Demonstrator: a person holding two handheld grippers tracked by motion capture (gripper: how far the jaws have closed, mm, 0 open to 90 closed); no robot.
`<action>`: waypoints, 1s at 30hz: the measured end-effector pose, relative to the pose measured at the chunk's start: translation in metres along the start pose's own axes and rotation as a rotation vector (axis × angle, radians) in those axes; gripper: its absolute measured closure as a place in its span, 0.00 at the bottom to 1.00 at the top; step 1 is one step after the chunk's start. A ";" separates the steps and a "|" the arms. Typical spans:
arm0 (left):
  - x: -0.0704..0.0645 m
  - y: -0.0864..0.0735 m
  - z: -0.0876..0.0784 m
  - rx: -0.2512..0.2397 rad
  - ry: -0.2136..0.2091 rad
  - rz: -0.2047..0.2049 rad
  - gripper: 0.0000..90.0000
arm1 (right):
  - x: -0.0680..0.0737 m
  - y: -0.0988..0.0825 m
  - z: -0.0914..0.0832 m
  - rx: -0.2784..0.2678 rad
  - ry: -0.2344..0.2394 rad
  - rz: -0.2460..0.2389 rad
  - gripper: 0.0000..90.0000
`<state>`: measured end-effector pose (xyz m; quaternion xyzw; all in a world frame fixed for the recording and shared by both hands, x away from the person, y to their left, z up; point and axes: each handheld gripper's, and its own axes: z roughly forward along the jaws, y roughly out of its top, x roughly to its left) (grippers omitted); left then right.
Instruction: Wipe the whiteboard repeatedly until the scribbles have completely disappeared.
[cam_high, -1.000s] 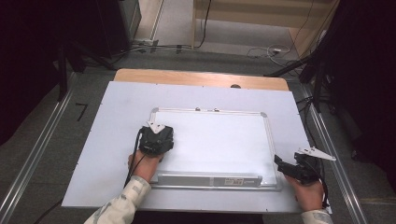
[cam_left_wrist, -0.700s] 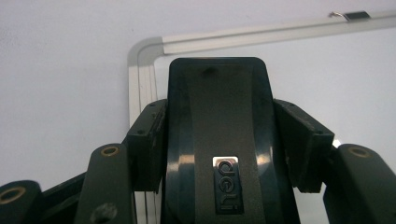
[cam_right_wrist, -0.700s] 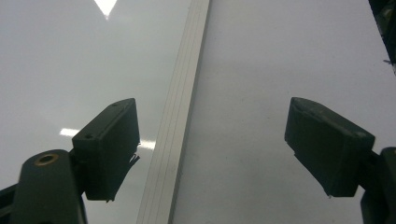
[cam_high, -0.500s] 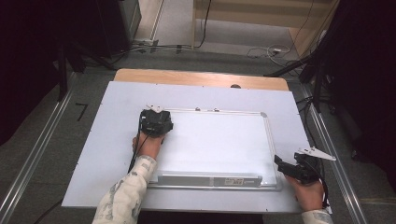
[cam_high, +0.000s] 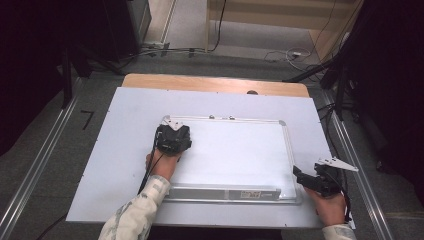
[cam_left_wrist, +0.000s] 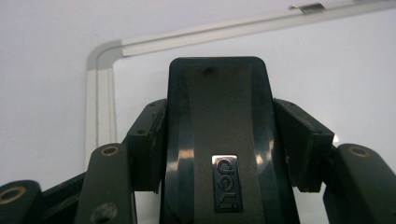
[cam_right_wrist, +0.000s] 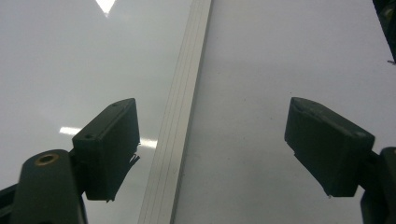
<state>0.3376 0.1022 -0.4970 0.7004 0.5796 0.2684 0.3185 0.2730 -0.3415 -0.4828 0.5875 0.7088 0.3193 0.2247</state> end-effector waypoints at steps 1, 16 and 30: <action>-0.002 -0.003 -0.003 0.002 -0.009 0.012 0.45 | 0.000 0.000 0.000 0.001 0.000 0.000 0.18; -0.009 -0.036 -0.040 -0.013 -0.116 0.048 0.45 | 0.001 0.000 0.001 0.006 -0.005 -0.003 0.18; 0.032 -0.016 -0.073 -0.138 -0.088 -0.094 0.45 | 0.001 0.000 0.000 0.001 -0.001 -0.007 0.18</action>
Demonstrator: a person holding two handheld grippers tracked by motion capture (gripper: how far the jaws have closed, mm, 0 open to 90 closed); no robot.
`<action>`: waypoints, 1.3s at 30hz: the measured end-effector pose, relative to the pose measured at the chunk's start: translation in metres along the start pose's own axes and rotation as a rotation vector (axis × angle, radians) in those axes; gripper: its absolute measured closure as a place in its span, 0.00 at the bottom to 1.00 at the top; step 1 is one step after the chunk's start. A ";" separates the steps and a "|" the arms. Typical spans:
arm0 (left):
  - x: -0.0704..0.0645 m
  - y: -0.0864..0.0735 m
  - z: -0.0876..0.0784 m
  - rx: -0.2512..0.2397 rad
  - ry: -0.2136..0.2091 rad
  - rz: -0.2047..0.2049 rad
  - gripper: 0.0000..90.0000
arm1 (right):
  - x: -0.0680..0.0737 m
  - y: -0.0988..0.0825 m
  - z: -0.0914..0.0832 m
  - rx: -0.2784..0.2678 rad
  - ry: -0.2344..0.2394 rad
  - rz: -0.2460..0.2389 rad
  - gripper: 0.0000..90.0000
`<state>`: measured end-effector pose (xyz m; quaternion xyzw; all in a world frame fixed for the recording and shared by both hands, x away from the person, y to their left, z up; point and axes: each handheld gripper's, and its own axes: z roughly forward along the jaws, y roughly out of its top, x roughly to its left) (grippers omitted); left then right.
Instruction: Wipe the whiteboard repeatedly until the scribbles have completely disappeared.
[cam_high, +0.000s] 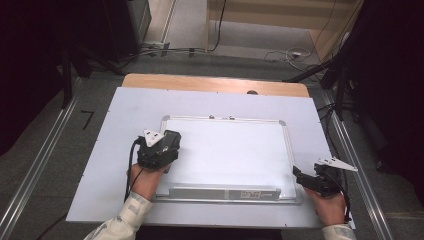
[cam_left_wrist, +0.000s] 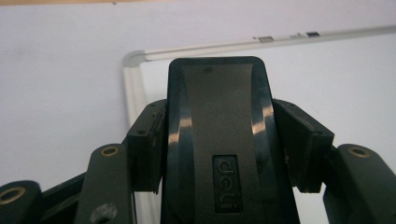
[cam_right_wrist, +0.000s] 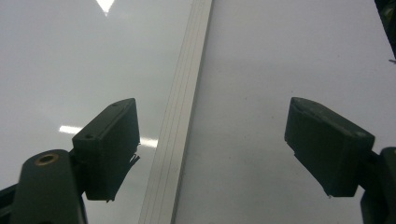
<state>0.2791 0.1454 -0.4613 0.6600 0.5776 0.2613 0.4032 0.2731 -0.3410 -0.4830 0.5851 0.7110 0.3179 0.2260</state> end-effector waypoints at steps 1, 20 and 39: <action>0.002 0.001 -0.001 -0.004 0.004 -0.008 0.45 | 0.000 0.000 0.000 -0.001 0.000 0.000 0.18; 0.007 0.002 -0.004 -0.018 0.008 -0.022 0.45 | 0.000 0.000 0.001 0.001 0.002 0.000 0.18; 0.011 0.002 -0.005 -0.025 0.017 -0.034 0.45 | 0.000 0.000 0.001 0.002 0.004 0.002 0.18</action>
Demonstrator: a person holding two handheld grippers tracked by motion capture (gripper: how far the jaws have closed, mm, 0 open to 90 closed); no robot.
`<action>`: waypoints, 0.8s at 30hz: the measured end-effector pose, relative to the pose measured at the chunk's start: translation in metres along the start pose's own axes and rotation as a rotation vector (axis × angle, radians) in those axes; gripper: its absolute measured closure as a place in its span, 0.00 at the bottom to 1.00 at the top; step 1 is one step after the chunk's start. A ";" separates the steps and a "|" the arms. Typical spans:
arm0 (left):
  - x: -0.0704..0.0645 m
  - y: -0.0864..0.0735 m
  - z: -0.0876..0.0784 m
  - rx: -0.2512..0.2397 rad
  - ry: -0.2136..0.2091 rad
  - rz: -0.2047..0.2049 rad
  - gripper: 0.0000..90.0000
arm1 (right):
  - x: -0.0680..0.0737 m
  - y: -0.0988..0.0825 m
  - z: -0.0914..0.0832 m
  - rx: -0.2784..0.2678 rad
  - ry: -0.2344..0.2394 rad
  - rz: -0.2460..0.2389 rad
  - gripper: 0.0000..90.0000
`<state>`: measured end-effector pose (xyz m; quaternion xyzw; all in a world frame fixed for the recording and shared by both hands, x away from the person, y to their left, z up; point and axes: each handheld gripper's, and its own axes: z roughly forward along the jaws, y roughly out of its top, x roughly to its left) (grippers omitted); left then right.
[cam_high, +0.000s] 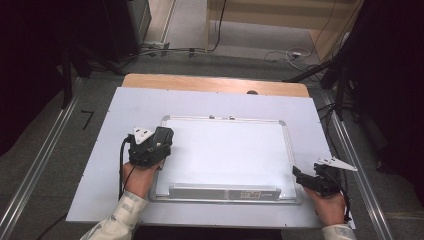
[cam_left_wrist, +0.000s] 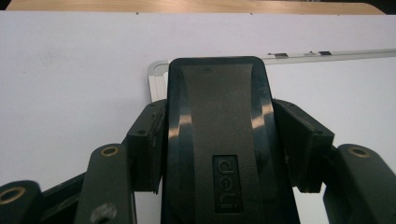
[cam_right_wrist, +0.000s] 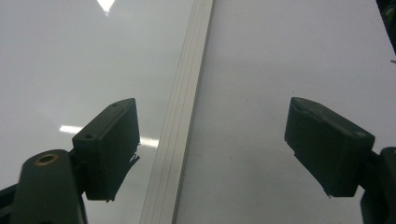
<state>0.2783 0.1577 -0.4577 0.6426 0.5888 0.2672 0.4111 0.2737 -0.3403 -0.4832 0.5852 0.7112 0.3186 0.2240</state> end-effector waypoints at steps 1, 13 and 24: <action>0.000 0.000 0.000 0.001 0.000 -0.001 0.45 | 0.000 0.000 0.000 0.000 0.000 0.000 0.18; 0.001 -0.001 -0.001 0.000 0.000 -0.002 0.45 | 0.001 0.000 0.000 0.002 0.000 -0.002 0.18; 0.004 -0.002 0.000 -0.001 0.001 -0.015 0.45 | 0.006 0.005 0.007 0.012 0.008 -0.011 0.18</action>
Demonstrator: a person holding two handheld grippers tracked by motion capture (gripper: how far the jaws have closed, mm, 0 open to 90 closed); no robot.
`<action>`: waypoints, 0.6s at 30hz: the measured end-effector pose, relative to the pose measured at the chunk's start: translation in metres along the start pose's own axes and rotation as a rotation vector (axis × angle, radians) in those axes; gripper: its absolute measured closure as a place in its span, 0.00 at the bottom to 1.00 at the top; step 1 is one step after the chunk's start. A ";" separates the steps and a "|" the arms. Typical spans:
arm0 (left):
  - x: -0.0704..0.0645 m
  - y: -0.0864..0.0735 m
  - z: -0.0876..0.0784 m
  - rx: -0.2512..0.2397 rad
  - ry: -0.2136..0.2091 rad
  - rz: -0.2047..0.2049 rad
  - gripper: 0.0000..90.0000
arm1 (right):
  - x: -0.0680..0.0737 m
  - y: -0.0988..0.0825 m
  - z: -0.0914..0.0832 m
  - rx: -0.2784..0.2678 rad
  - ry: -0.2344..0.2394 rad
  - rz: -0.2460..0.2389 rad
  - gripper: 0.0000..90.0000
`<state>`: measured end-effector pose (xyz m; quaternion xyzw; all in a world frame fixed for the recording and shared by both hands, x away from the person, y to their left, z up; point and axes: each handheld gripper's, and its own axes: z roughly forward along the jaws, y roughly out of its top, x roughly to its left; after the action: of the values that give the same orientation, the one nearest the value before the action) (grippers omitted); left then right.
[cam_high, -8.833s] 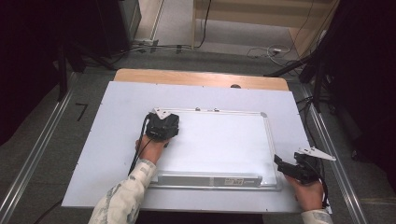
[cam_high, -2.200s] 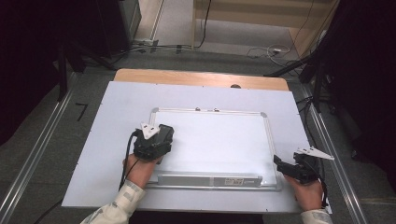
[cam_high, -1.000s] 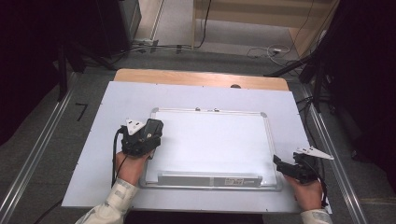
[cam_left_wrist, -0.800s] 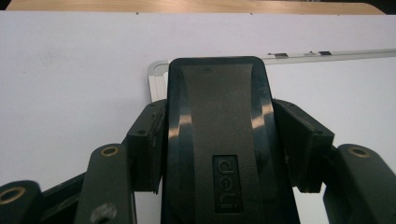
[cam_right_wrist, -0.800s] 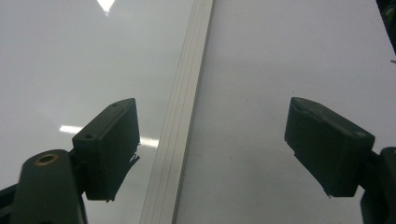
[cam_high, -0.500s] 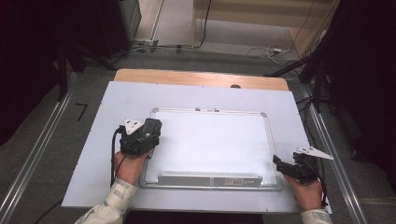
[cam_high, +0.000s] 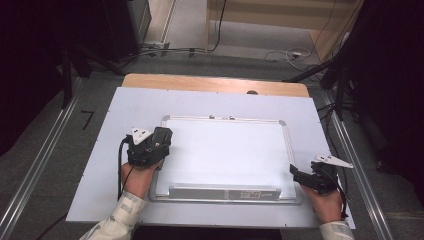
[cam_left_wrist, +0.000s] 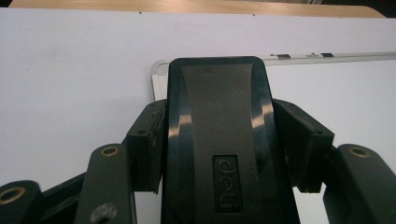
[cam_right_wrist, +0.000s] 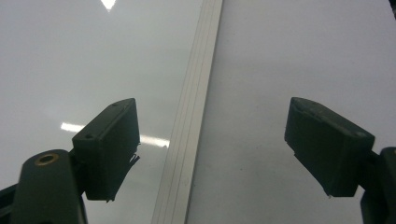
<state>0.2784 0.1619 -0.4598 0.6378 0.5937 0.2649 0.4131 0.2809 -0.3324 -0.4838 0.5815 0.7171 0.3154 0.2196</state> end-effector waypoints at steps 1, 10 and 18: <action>0.000 0.000 0.000 0.000 0.003 -0.002 0.45 | 0.000 0.000 0.000 -0.001 0.000 -0.004 0.18; -0.005 0.005 0.004 -0.002 0.010 0.000 0.45 | -0.003 -0.001 -0.003 -0.012 0.004 -0.001 0.18; -0.011 0.011 0.020 -0.002 0.008 -0.022 0.45 | -0.003 -0.003 -0.006 -0.017 -0.004 0.008 0.18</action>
<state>0.2989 0.1474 -0.4588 0.6298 0.6021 0.2636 0.4140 0.2756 -0.3372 -0.4814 0.5831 0.7116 0.3213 0.2244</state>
